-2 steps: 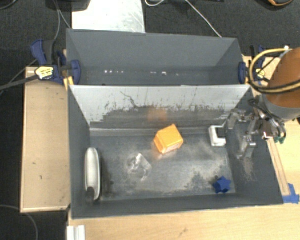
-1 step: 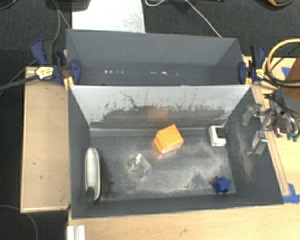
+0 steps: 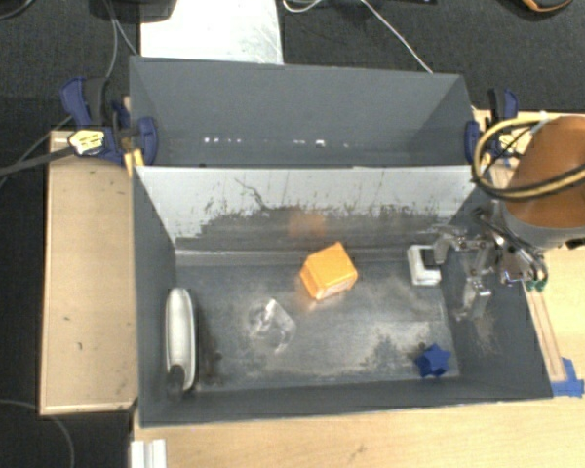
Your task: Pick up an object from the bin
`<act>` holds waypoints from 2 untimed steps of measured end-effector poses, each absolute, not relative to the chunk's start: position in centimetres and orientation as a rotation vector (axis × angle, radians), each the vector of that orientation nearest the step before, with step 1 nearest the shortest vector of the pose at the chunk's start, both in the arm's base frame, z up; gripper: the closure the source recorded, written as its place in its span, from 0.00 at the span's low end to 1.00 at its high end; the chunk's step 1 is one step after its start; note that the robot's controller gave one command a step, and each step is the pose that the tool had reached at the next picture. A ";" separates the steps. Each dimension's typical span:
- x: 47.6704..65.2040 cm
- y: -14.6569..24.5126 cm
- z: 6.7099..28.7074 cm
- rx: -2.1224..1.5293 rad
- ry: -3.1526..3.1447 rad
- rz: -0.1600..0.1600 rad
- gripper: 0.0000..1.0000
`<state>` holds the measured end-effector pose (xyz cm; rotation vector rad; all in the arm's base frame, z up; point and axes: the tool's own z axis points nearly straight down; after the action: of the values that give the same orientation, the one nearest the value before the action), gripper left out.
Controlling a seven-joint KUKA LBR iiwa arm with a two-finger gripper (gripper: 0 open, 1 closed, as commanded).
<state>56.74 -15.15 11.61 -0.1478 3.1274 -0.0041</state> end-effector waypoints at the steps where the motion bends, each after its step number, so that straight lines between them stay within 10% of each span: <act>1: 54.6 -15.2 11.8 0.321 3.116 0.000 0.00; 2: 57.2 -13.8 13.1 0.134 3.125 -0.003 0.00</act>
Offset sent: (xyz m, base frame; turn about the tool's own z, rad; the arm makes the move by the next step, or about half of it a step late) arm 0.0196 0.0214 0.0200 -0.0254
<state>57.16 -13.82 13.08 0.1339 3.1249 -0.0035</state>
